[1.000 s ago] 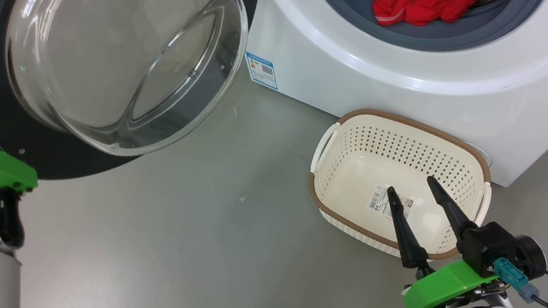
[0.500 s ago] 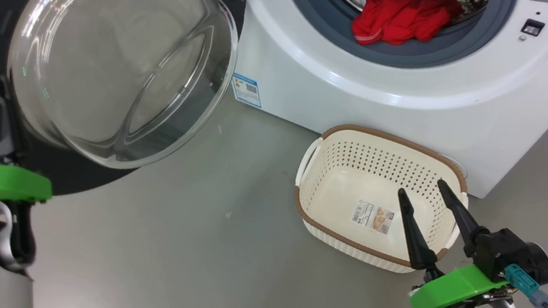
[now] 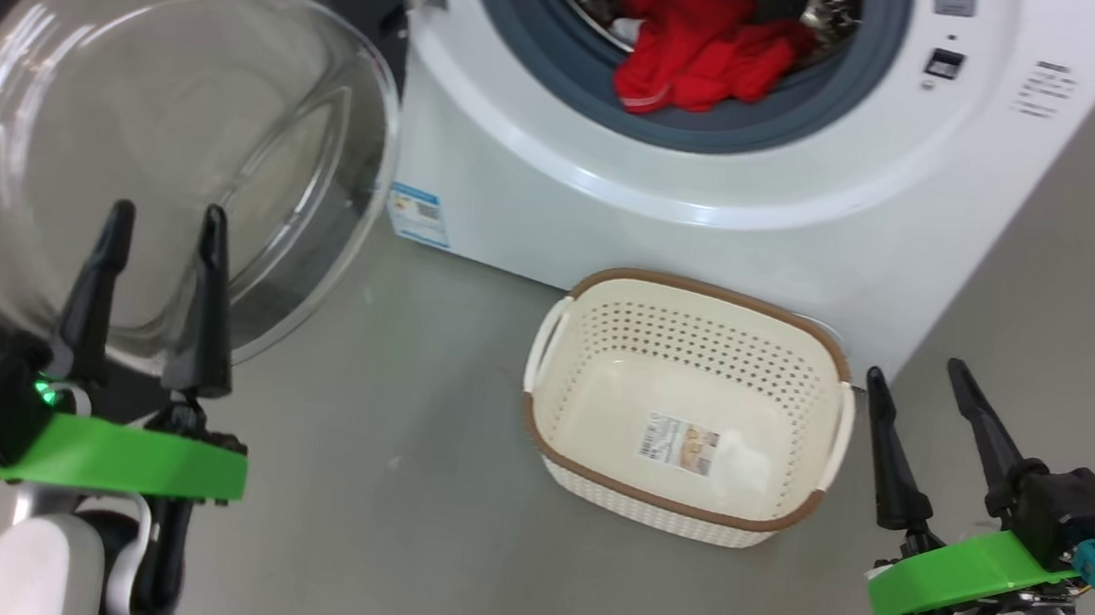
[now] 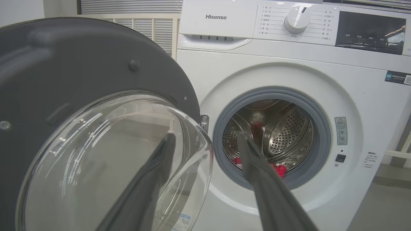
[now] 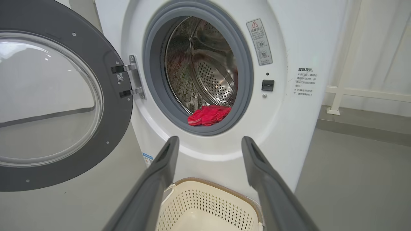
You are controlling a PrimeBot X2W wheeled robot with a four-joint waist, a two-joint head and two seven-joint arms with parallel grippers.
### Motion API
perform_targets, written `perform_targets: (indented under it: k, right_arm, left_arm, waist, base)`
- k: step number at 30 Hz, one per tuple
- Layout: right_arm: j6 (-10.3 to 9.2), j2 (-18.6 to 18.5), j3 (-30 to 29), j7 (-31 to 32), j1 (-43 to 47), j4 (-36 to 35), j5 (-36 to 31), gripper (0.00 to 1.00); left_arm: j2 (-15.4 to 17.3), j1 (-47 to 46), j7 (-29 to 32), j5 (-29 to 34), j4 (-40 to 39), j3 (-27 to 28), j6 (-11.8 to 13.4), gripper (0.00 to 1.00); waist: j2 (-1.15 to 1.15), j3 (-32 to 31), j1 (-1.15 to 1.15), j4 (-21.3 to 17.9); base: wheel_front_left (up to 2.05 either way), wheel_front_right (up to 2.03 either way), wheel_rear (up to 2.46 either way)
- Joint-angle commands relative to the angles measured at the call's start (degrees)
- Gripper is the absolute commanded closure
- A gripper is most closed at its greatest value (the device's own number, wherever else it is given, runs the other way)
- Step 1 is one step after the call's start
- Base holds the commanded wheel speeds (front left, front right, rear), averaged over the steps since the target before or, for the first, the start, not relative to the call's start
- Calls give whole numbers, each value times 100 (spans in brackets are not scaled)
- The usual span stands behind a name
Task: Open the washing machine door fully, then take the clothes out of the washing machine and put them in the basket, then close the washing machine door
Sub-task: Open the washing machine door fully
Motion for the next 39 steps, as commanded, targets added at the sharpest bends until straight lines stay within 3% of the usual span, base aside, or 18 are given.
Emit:
perform_targets:
  k: [1,19,39]
  right_arm:
    - [36,13,97,-69,-143,-114,-35,0]
    - [36,13,-205,-228,-159,-303,-205,0]
    - [36,13,-45,-230,592,-653,-137,0]
  left_arm:
    - [139,-2,23,-41,-200,157,-31,0]
    - [346,575,-94,-429,-380,-23,-97,0]
    - [475,1662,-383,-310,-75,-91,-36,0]
  waist:
    - [0,-55,0,-202]
    - [0,-76,0,-1331]
    - [0,-708,0,-1915]
  base:
    - [0,0,0]
    - [0,0,0]
    - [0,0,0]
